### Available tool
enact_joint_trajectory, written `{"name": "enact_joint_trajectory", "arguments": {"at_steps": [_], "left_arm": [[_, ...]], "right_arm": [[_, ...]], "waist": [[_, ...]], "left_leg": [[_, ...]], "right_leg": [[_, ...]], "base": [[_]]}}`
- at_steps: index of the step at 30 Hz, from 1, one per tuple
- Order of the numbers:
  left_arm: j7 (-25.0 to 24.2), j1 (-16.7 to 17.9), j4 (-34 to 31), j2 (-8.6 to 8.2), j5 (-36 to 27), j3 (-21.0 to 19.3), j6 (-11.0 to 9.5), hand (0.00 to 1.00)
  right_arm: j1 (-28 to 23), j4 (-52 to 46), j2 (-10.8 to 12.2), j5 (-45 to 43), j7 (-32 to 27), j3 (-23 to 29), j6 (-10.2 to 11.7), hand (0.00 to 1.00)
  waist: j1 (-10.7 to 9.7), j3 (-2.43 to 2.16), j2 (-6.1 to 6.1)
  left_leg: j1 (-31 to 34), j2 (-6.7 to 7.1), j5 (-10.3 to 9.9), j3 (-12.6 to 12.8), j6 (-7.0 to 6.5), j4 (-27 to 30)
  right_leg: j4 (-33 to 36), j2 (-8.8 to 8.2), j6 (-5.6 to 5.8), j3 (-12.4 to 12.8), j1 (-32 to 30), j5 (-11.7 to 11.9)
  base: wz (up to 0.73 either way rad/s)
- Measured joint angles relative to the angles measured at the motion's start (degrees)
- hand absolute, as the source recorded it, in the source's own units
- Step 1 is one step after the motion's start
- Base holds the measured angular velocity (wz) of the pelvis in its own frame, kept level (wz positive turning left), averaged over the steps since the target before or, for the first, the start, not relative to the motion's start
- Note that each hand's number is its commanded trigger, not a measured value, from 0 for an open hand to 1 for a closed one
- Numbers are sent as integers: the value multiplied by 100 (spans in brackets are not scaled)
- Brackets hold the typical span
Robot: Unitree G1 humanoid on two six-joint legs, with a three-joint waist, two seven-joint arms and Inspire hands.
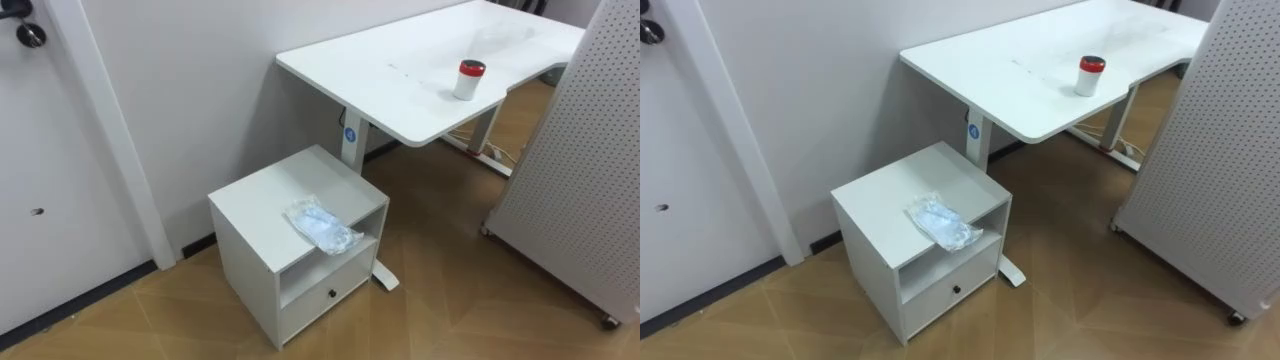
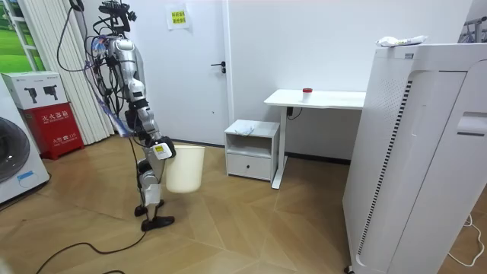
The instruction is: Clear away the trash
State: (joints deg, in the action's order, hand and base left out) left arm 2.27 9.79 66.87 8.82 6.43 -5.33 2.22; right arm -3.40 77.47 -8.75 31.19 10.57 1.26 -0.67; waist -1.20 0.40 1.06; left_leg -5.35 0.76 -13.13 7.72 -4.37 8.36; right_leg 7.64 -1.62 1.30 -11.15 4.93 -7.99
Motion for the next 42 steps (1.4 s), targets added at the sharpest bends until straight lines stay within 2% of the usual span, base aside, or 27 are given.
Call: {"name": "enact_joint_trajectory", "arguments": {"at_steps": [14,16,20,24,26,27,29,31,32,33,34,35,36,38,39,40,41,42], "left_arm": [[7,102,5,0,9,12,55,0],[7,101,3,-2,57,39,141,0],[-1,101,8,-2,63,100,161,0],[-75,99,141,3,560,-4,170,0],[-107,108,204,-24,731,-13,266,0],[-137,95,230,-38,799,-11,321,0],[-159,91,234,-28,827,-69,378,0],[-167,131,244,28,824,-146,398,0],[-169,142,242,43,822,-146,401,0],[-180,126,235,57,819,-144,404,0],[-187,130,230,60,811,-141,408,0],[-192,154,225,61,811,-143,415,0],[-199,214,229,59,814,-131,423,0],[-276,265,224,36,770,-112,455,0],[-297,275,196,36,765,-113,483,0],[-294,314,179,44,766,-110,493,0],[-297,342,178,44,754,-113,493,0],[-298,411,167,46,748,-125,490,0]], "right_arm": [[4,-1,0,-13,-5,-2,0,100],[3,-9,0,-13,-5,-3,-8,100],[3,-5,0,-13,-5,1,-8,100],[2,15,-4,-66,18,67,-3,100],[-3,15,-12,-73,19,95,-5,100],[-3,14,-16,-72,12,112,-5,100],[37,18,-14,-73,40,125,-36,100],[44,18,-27,-71,104,124,-68,100],[47,15,-26,-69,115,123,-68,100],[35,18,-32,-63,133,125,-68,100],[19,37,-48,-48,123,129,-70,100],[6,49,-56,-26,113,128,-72,100],[28,43,-62,-3,88,126,-83,100],[2,44,-113,57,36,126,-97,100],[-28,44,-148,103,-17,131,-135,100],[-49,44,-181,112,-59,114,-162,100],[-59,43,-205,116,-76,114,-178,100],[-64,42,-241,94,-123,114,-186,100]], "waist": [[1,-4,-13],[1,-6,-14],[-2,-10,-24],[3,-17,-45],[3,-15,-72],[1,-12,-91],[10,-13,-82],[22,-12,-16],[33,-4,-1],[19,-6,8],[25,-8,-13],[35,1,2],[29,23,53],[-7,18,78],[-9,11,110],[18,14,131],[24,8,137],[37,-1,147]], "left_leg": [[9,-1,0,0,0,-3],[14,-1,-1,-4,0,-3],[19,-1,-2,-11,3,10],[80,-6,-52,9,26,214],[170,-40,-186,9,50,483],[267,-95,-353,12,57,742],[413,-202,-546,21,146,1172],[580,-347,-752,108,307,1752],[661,-404,-782,173,360,2001],[961,-517,-766,190,396,2762],[1228,-649,-663,139,452,3450],[1362,-714,-563,115,433,3764],[1594,-704,-304,5,372,4191],[1900,-558,-331,-52,323,4059],[2200,-429,-318,-59,336,3693],[2442,-274,-251,-58,370,3082],[2538,-220,-148,-44,436,2706],[2680,-171,146,-28,532,1847]], "right_leg": [[-1,8,0,19,-8,0],[-1,10,2,40,-10,-3],[-1,12,7,57,-8,-8],[22,7,-23,107,-19,-50],[92,13,-54,64,-19,-128],[203,42,-59,15,-40,-248],[623,87,-169,-38,-224,-486],[1125,114,-358,-73,-399,-846],[1221,119,-378,-74,-413,-936],[1352,179,-447,-17,-419,-1047],[1455,231,-512,20,-388,-1116],[1493,265,-554,43,-364,-1147],[1569,273,-613,147,-259,-1219],[1588,262,-640,278,-176,-1306],[1589,229,-653,318,-162,-1360],[1573,163,-653,348,-124,-1413],[1533,155,-643,370,-91,-1439],[1511,140,-633,417,-13,-1525]], "base": [[0],[0],[0],[-3],[-3],[-5],[-7],[-2],[0],[0],[0],[-8],[-6],[4],[0],[-5],[-21],[-38]]}}
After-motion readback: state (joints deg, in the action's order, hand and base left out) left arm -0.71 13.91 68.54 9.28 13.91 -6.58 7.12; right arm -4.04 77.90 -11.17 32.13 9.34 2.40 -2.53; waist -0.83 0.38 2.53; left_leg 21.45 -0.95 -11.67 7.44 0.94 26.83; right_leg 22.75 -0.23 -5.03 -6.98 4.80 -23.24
